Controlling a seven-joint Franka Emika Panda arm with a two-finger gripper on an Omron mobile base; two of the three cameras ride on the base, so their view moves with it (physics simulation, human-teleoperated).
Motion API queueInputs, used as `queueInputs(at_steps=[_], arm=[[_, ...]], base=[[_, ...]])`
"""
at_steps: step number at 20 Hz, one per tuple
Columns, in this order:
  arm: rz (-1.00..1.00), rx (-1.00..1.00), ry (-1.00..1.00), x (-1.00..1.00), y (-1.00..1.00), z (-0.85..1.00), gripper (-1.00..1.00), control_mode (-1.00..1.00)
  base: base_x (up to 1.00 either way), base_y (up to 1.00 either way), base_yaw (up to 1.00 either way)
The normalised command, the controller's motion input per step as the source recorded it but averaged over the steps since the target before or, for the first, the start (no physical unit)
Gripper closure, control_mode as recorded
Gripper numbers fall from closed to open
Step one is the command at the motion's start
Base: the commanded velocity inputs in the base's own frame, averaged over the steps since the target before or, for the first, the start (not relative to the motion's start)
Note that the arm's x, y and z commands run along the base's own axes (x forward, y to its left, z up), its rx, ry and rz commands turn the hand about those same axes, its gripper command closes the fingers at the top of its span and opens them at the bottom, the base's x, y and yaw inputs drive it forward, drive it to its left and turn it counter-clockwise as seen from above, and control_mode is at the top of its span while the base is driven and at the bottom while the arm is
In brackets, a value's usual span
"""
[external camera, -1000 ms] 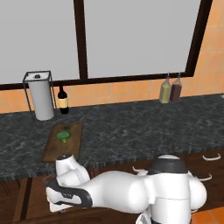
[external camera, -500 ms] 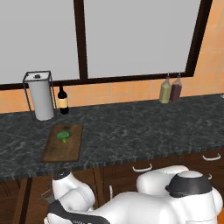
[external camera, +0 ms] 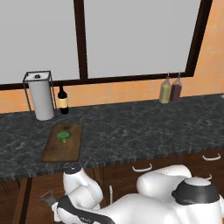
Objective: Place the appropriate cutting tool for cutting the broccoli skin on the cutting board.
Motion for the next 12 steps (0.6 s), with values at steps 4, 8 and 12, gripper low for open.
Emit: queueInputs(at_steps=[4,8,12], arm=[[-0.13,0.00,0.00,0.41,0.17,-0.04,-1.00,-1.00],[-0.21,0.00,0.04,0.34,0.37,-0.10,-1.00,-1.00],[-0.20,0.00,0.09,0.19,0.35,-0.23,-1.00,-1.00]], base=[[0.00,0.00,0.00],[0.00,0.00,0.00],[0.00,0.00,0.00]])
